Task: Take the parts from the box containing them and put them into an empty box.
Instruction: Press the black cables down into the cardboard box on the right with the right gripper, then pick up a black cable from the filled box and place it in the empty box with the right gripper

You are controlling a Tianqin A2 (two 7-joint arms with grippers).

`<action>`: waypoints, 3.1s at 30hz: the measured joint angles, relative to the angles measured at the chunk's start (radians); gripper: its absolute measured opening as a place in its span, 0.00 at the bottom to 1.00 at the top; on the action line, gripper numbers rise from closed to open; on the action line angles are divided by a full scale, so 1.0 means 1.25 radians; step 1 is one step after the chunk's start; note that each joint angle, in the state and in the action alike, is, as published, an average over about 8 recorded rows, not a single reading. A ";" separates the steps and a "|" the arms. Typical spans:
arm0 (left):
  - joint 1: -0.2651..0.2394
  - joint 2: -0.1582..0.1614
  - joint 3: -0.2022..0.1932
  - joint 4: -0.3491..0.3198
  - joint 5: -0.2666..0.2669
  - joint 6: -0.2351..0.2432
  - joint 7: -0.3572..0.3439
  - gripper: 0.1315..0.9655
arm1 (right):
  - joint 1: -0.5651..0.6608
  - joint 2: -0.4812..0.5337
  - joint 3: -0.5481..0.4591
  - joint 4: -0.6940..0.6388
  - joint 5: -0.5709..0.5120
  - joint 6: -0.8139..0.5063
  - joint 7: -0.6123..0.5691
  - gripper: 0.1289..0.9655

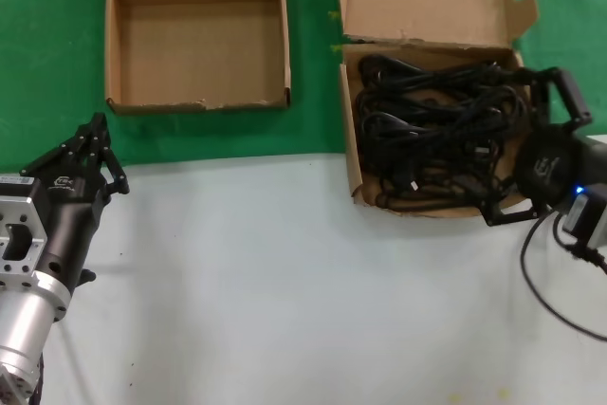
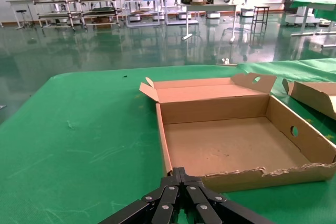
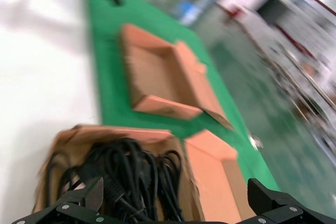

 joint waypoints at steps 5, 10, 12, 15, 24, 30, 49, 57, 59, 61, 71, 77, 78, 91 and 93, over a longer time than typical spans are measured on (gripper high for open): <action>0.000 0.000 0.000 0.000 0.000 0.000 0.000 0.03 | 0.087 0.051 -0.053 -0.032 -0.037 -0.079 -0.089 1.00; 0.000 0.000 0.000 0.000 0.000 0.000 0.000 0.02 | 0.170 0.077 -0.110 -0.059 -0.088 -0.126 -0.136 1.00; 0.000 0.000 0.000 0.000 0.000 0.000 0.000 0.02 | 0.200 0.081 -0.132 -0.067 -0.112 -0.138 -0.143 1.00; 0.000 0.000 0.000 0.000 0.000 0.000 0.000 0.02 | 0.243 0.085 -0.166 -0.077 -0.154 -0.153 -0.141 1.00; 0.000 0.000 0.000 0.000 0.000 0.000 0.000 0.02 | 0.350 0.062 -0.268 -0.113 -0.287 -0.190 -0.106 0.99; 0.000 0.000 0.000 0.000 0.000 0.000 0.000 0.02 | 0.395 0.036 -0.308 -0.134 -0.360 -0.181 -0.085 0.97; 0.000 0.000 0.000 0.000 0.000 0.000 0.000 0.02 | 0.430 0.020 -0.354 -0.127 -0.493 -0.187 0.025 0.71; 0.000 0.000 0.000 0.000 0.000 0.000 0.000 0.02 | 0.431 0.017 -0.359 -0.124 -0.525 -0.191 0.060 0.51; 0.000 0.000 0.000 0.000 0.000 0.000 0.000 0.02 | 0.431 0.016 -0.360 -0.123 -0.530 -0.191 0.065 0.44; 0.000 0.000 0.000 0.000 0.000 0.000 0.000 0.02 | 0.432 0.015 -0.361 -0.123 -0.533 -0.191 0.069 0.41; 0.000 0.000 0.000 0.000 0.000 0.000 0.000 0.02 | 0.432 0.011 -0.365 -0.122 -0.542 -0.187 0.074 0.19; 0.000 0.000 0.000 0.000 0.000 0.000 0.000 0.02 | 0.431 0.013 -0.361 -0.112 -0.545 -0.183 0.078 0.11; 0.000 0.000 0.000 0.000 0.000 0.000 0.000 0.02 | 0.430 0.015 -0.359 -0.107 -0.545 -0.184 0.081 0.10; 0.000 0.000 0.000 0.000 0.000 0.000 0.000 0.02 | 0.480 0.010 -0.319 0.005 -0.543 -0.223 0.186 0.09; 0.000 0.000 0.000 0.000 0.000 0.000 0.000 0.02 | 0.501 -0.012 -0.320 0.003 -0.536 -0.233 0.210 0.09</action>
